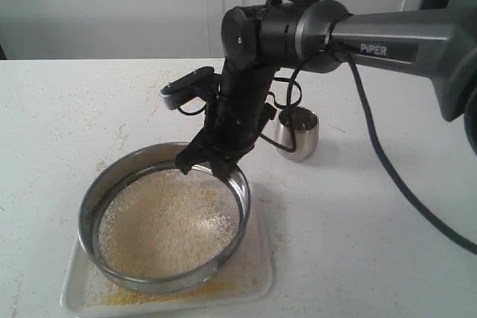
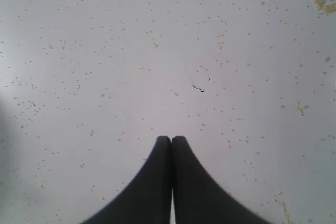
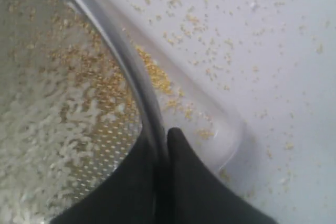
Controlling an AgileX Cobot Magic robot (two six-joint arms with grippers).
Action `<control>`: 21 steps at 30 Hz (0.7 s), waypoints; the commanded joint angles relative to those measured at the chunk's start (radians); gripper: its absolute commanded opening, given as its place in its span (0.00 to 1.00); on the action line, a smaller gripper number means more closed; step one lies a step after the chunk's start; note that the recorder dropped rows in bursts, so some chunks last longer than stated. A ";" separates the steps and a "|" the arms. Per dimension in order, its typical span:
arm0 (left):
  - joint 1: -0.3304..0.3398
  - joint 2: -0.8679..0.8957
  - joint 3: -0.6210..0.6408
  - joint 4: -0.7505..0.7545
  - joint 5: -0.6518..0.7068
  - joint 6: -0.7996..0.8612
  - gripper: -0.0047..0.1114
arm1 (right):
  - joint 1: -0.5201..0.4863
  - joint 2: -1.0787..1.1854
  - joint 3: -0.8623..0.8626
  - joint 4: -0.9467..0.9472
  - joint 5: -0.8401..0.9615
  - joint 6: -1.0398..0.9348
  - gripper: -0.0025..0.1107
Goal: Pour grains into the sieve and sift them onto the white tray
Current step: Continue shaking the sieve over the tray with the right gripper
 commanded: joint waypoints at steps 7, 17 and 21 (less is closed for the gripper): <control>0.001 -0.009 0.008 0.002 0.011 -0.003 0.04 | -0.033 -0.008 -0.006 -0.022 -0.056 0.120 0.02; 0.001 -0.009 0.008 0.002 0.011 -0.003 0.04 | -0.038 -0.022 -0.006 -0.096 -0.119 0.358 0.02; 0.001 -0.009 0.008 0.002 0.011 -0.003 0.04 | -0.014 -0.028 -0.006 0.079 0.009 -0.173 0.02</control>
